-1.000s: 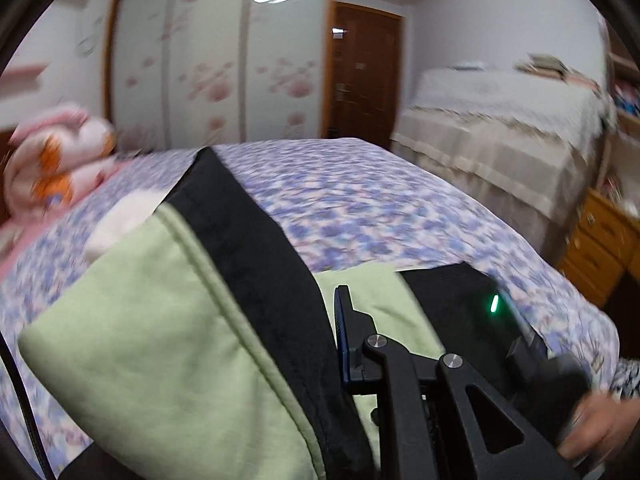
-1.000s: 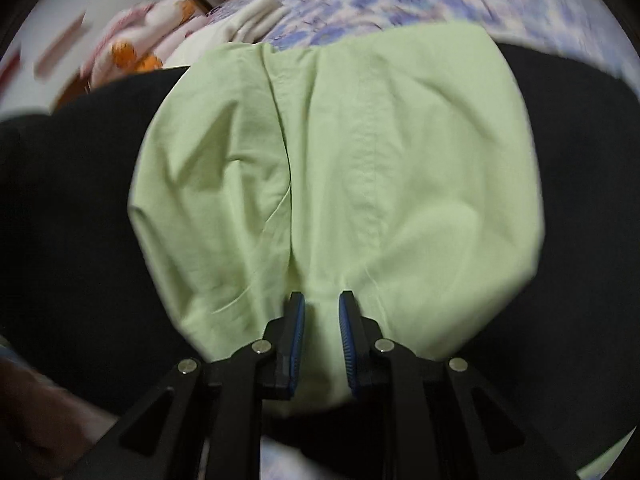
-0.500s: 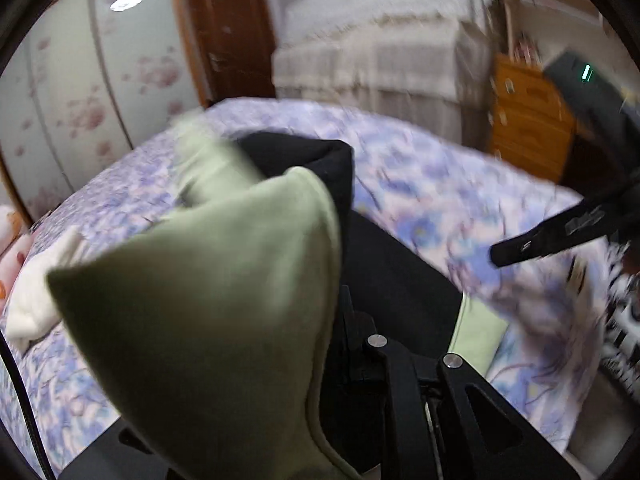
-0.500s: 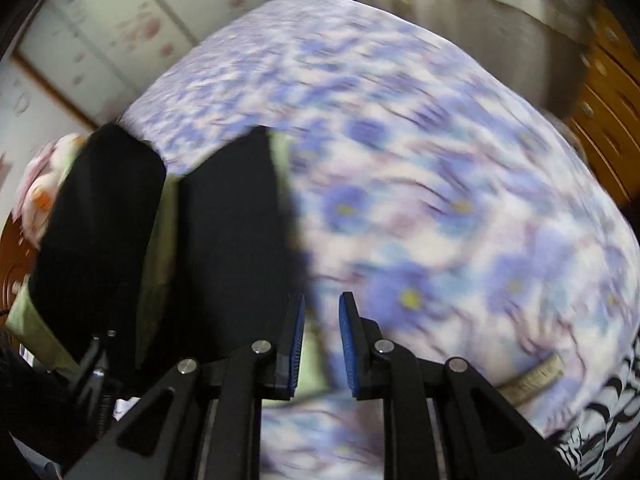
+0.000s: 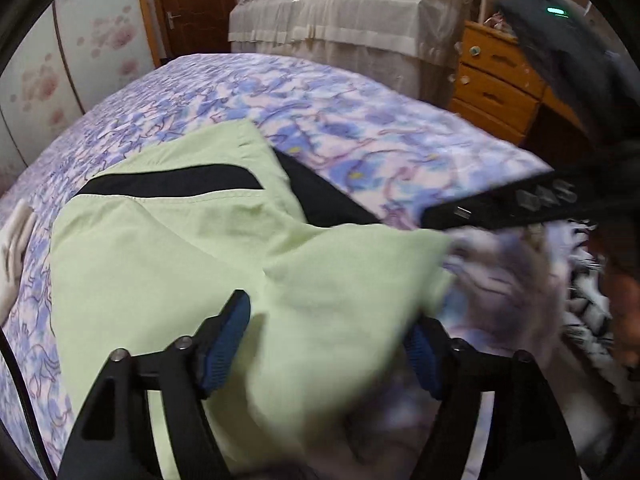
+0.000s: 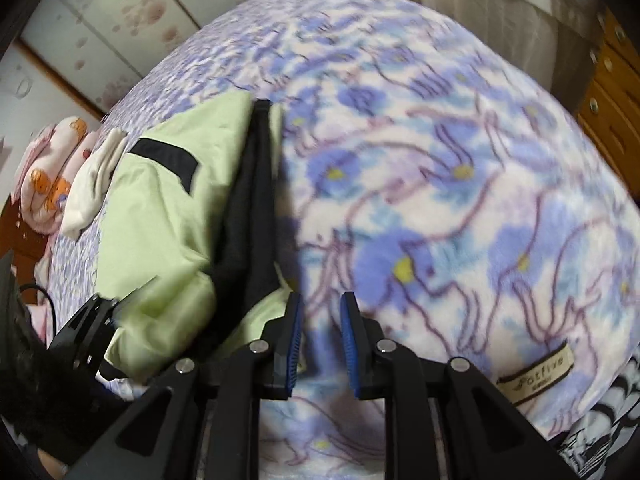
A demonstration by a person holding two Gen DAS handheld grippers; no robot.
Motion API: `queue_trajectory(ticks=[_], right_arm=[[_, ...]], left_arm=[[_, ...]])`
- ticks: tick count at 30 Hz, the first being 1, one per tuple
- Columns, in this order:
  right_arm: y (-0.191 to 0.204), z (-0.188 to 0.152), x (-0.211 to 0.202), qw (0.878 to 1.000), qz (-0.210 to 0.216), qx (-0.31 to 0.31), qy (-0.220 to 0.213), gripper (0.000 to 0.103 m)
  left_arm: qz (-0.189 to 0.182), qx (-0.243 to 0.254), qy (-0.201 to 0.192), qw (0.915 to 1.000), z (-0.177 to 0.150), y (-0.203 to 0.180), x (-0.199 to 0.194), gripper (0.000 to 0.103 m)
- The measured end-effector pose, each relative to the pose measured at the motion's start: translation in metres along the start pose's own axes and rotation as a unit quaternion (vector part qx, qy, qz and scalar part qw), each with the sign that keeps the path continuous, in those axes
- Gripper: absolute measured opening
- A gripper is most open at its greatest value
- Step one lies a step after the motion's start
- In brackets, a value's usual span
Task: Fold large clothes
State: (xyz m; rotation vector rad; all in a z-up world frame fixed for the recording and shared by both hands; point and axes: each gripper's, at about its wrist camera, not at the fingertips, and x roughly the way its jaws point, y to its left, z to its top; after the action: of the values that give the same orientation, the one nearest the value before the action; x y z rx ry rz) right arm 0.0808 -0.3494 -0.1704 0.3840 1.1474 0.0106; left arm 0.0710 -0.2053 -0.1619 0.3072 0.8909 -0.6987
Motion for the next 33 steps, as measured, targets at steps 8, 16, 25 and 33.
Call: queue_trajectory(ticks=[8, 16, 25, 33], right_arm=[[0.025, 0.019, -0.026, 0.997, 0.072, -0.011, -0.023, 0.039], [0.056, 0.023, 0.006, 0.993, 0.108, -0.024, 0.043, 0.047], [0.061, 0.016, 0.047, 0.991, 0.071, -0.029, 0.112, 0.048], [0.065, 0.017, 0.038, 0.991, 0.086, -0.062, 0.079, 0.006]], left_arm=[[-0.030, -0.129, -0.006, 0.9912, -0.021, 0.058, -0.064, 0.073], [0.011, -0.292, 0.015, 0.9562, -0.065, 0.157, -0.069, 0.073], [0.022, -0.307, 0.048, 0.9502, -0.089, 0.169, -0.044, 0.073], [0.019, -0.309, 0.045, 0.9498, -0.086, 0.170, -0.046, 0.073]])
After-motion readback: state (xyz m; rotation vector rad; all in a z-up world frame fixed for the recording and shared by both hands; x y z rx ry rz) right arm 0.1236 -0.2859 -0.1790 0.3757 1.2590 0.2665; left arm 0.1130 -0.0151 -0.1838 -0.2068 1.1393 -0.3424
